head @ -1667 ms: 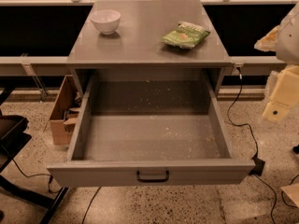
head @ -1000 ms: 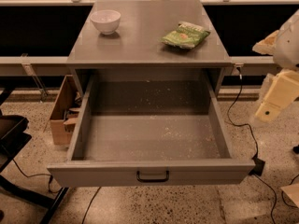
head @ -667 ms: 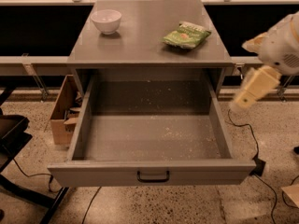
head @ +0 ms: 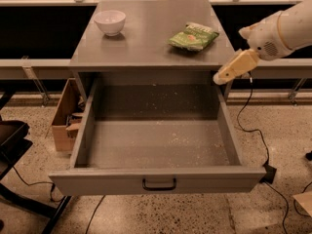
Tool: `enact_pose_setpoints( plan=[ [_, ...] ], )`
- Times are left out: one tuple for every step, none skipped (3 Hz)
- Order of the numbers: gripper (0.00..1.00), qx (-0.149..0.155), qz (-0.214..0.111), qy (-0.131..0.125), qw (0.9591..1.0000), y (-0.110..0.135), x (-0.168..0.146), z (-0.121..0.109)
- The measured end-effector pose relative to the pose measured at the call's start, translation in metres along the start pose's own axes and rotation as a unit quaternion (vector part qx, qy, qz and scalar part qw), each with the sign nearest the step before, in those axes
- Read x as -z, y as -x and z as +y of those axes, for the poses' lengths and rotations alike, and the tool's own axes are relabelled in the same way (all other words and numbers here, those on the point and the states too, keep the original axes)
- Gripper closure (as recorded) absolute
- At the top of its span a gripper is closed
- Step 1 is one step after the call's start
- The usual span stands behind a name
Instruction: Place green jalapeno chip bag into top drawer
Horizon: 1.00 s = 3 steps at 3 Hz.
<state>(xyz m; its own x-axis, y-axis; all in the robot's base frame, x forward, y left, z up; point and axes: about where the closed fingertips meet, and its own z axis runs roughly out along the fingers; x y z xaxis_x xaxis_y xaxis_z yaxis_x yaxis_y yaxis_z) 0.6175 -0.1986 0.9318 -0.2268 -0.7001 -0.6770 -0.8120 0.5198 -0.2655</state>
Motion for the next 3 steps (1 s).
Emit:
enact_pose_setpoints(
  plan=[
    [0.00, -0.015, -0.044, -0.033, 0.9984, 0.015, -0.043, -0.045],
    [0.00, -0.015, -0.046, -0.034, 0.9982, 0.017, -0.045, -0.047],
    [0.00, -0.025, -0.054, -0.053, 0.9968, 0.018, -0.053, -0.052]
  ],
)
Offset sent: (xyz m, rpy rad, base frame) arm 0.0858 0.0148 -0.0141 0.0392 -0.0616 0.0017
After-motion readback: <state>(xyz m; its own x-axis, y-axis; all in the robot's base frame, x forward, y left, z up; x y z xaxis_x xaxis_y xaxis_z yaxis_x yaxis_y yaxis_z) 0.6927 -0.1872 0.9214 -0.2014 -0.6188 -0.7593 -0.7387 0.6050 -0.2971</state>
